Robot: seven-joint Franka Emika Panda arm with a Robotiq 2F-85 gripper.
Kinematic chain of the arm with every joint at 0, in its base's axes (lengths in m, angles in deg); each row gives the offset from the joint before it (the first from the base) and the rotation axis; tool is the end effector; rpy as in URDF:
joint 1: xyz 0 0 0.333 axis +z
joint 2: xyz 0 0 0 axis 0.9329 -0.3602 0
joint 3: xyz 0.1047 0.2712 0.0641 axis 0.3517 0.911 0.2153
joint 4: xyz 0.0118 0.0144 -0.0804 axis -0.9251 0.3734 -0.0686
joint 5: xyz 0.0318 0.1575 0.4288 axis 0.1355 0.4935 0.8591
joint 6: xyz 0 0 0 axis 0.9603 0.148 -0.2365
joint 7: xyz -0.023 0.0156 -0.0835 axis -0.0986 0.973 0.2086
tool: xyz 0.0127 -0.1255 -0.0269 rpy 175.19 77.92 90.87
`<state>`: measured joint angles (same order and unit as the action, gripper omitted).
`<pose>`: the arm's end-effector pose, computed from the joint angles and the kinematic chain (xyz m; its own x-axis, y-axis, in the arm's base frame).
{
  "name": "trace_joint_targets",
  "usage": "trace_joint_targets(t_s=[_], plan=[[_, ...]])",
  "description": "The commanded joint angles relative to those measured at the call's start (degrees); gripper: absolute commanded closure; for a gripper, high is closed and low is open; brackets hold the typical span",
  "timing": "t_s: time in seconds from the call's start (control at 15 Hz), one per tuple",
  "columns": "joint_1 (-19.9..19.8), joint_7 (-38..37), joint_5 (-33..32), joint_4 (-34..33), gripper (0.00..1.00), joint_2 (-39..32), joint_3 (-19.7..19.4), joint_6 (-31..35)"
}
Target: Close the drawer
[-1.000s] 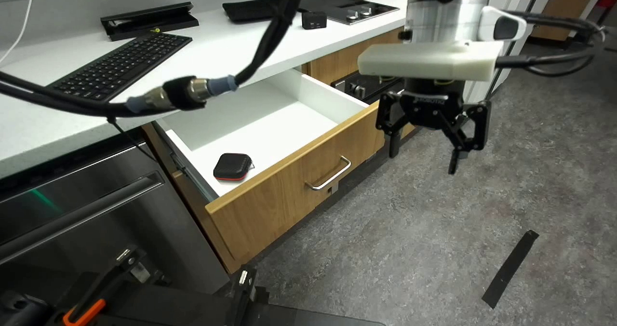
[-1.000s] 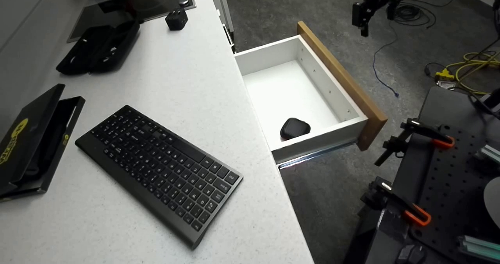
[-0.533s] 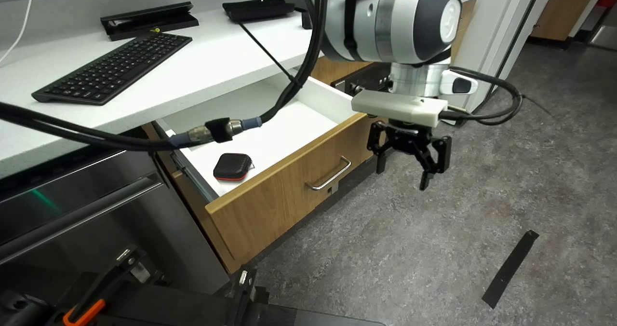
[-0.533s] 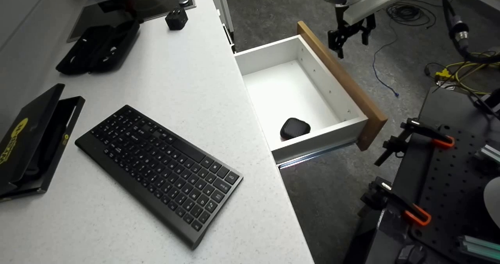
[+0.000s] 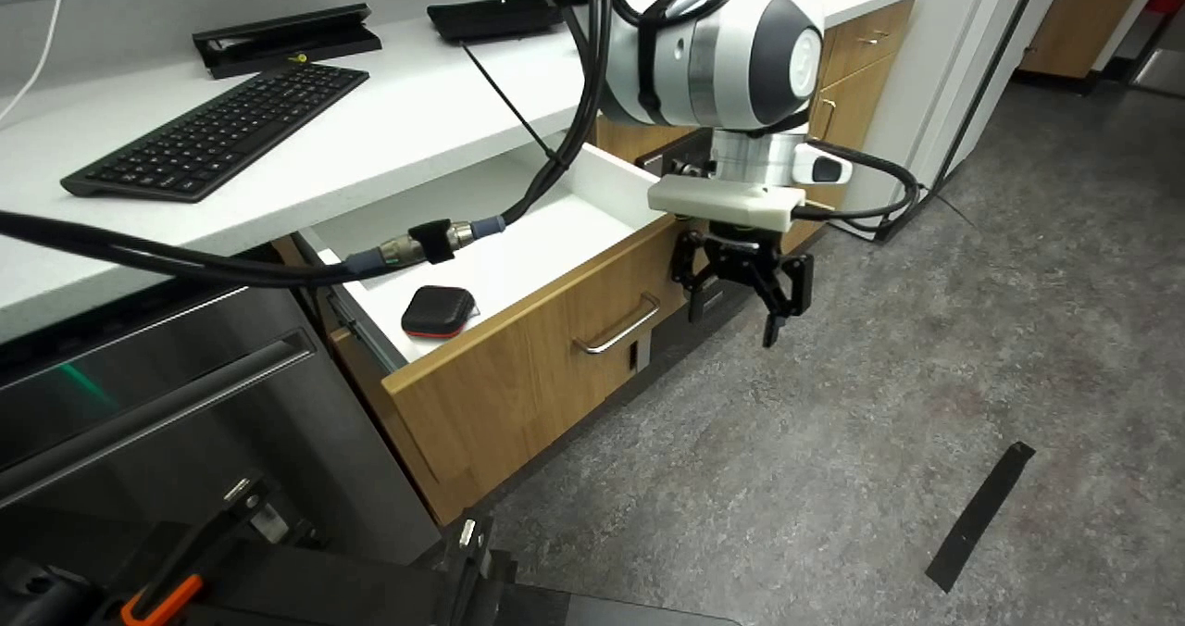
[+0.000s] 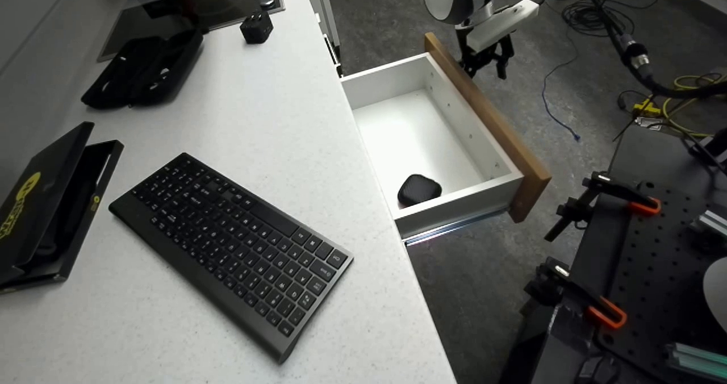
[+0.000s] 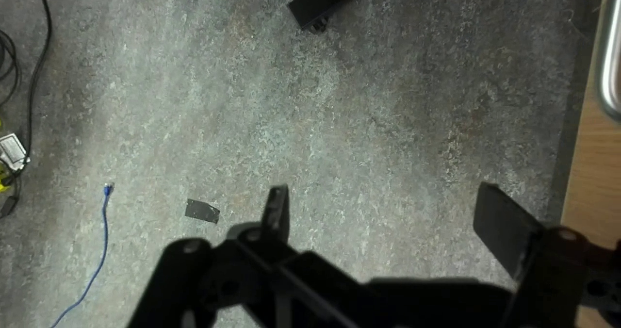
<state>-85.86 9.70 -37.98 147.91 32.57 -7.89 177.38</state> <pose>0.5534 -0.3174 0.0189 0.8135 -0.5054 -0.2878 -0.4648 -0.8624 0.2006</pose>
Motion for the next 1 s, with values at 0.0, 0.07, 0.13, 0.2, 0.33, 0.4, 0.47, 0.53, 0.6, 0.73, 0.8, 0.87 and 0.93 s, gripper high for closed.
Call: trace_joint_targets(t_s=[0.0,0.07,0.13,0.2,0.33,0.4,0.47,0.53,0.6,0.73,0.8,0.87,0.93], plan=[[1.7,1.4,1.9,-5.9,0.00,-1.9,2.9,-6.7],[2.1,1.3,2.2,-7.2,0.00,-2.2,3.7,-8.4],[2.7,1.1,2.6,-9.0,0.00,-2.8,4.7,-10.3],[3.2,0.9,2.9,-10.6,0.00,-3.3,5.5,-12.1],[4.5,0.3,3.7,-14.9,0.00,-5.1,7.0,-15.8],[5.2,-0.2,4.0,-17.0,0.00,-6.0,7.4,-17.5],[5.9,-1.0,4.3,-19.8,0.00,-7.5,7.7,-19.2],[6.3,-1.2,4.7,-22.1,0.00,-8.7,7.9,-21.0],[6.6,-0.8,4.7,-24.3,0.00,-9.9,8.0,-23.2],[7.2,-0.1,3.6,-18.9,0.00,-6.7,7.2,-19.7],[7.4,-0.2,3.6,-20.1,0.00,-7.5,7.3,-20.3],[7.5,-0.2,3.6,-20.8,0.00,-8.0,7.3,-20.6],[7.4,-0.2,3.6,-21.3,0.00,-8.4,7.3,-20.6]])
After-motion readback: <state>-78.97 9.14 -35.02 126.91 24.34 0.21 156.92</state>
